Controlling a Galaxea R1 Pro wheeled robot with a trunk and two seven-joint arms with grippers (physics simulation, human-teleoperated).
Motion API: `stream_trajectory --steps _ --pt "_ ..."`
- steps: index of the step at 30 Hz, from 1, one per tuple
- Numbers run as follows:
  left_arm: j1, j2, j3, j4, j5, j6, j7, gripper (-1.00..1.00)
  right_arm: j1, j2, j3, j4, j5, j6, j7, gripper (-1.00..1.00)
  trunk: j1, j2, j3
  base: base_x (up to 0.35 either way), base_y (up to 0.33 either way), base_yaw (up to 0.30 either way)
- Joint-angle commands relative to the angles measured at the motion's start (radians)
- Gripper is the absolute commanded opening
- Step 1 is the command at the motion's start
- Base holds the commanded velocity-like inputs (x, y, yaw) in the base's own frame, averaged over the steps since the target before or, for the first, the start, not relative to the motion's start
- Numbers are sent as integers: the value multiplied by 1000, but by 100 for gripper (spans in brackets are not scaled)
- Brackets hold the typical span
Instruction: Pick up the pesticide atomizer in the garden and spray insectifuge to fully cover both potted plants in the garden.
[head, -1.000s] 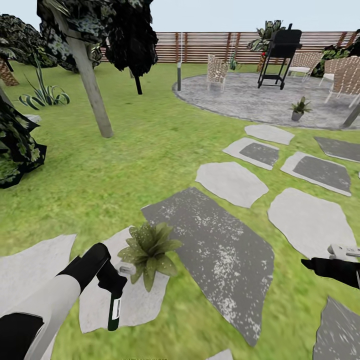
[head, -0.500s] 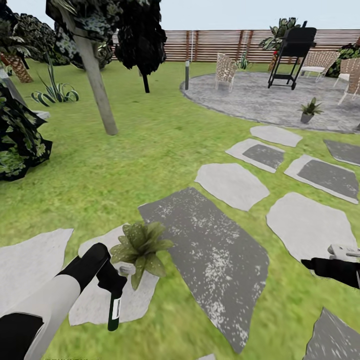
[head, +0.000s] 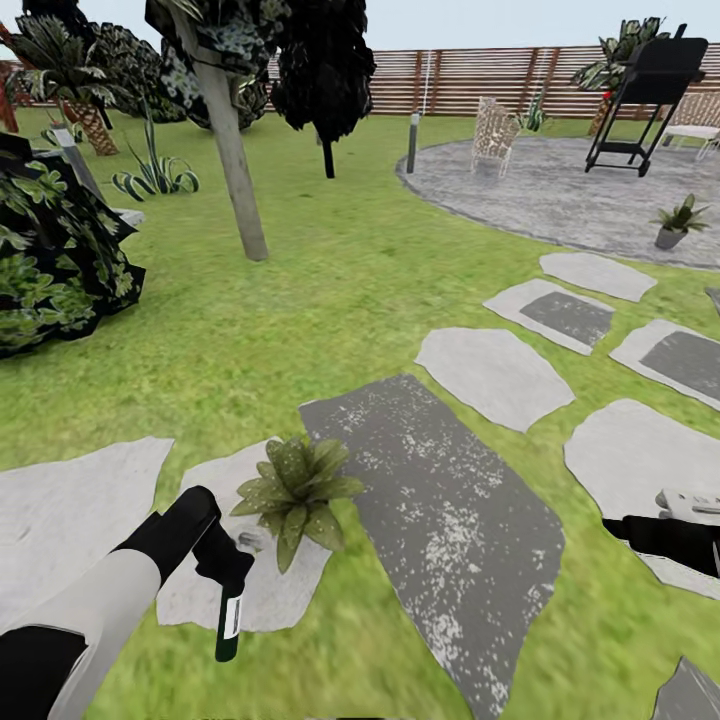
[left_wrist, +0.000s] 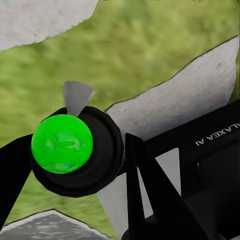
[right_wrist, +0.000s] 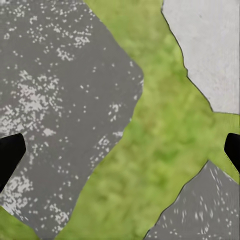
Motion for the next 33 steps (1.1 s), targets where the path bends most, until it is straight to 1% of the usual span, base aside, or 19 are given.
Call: stream_trajectory --steps 1,9,17,33 --pt "-1 0 -3 -2 -9 2 -10 -100 0 0 -1 -1 10 3 10 100 0 0 -2 79 -228 222" --pt "-1 -1 -3 -2 -9 2 -10 -100 0 1 -1 -1 10 3 11 100 0 0 -5 24 -306 229" --pt "-1 0 -3 -2 -9 2 -10 -100 0 1 -1 -1 10 3 11 100 0 0 2 1 -283 187" --pt "1 -1 -3 -2 -9 2 -10 -100 0 0 -1 -1 10 3 9 100 0 0 22 10 -45 151"
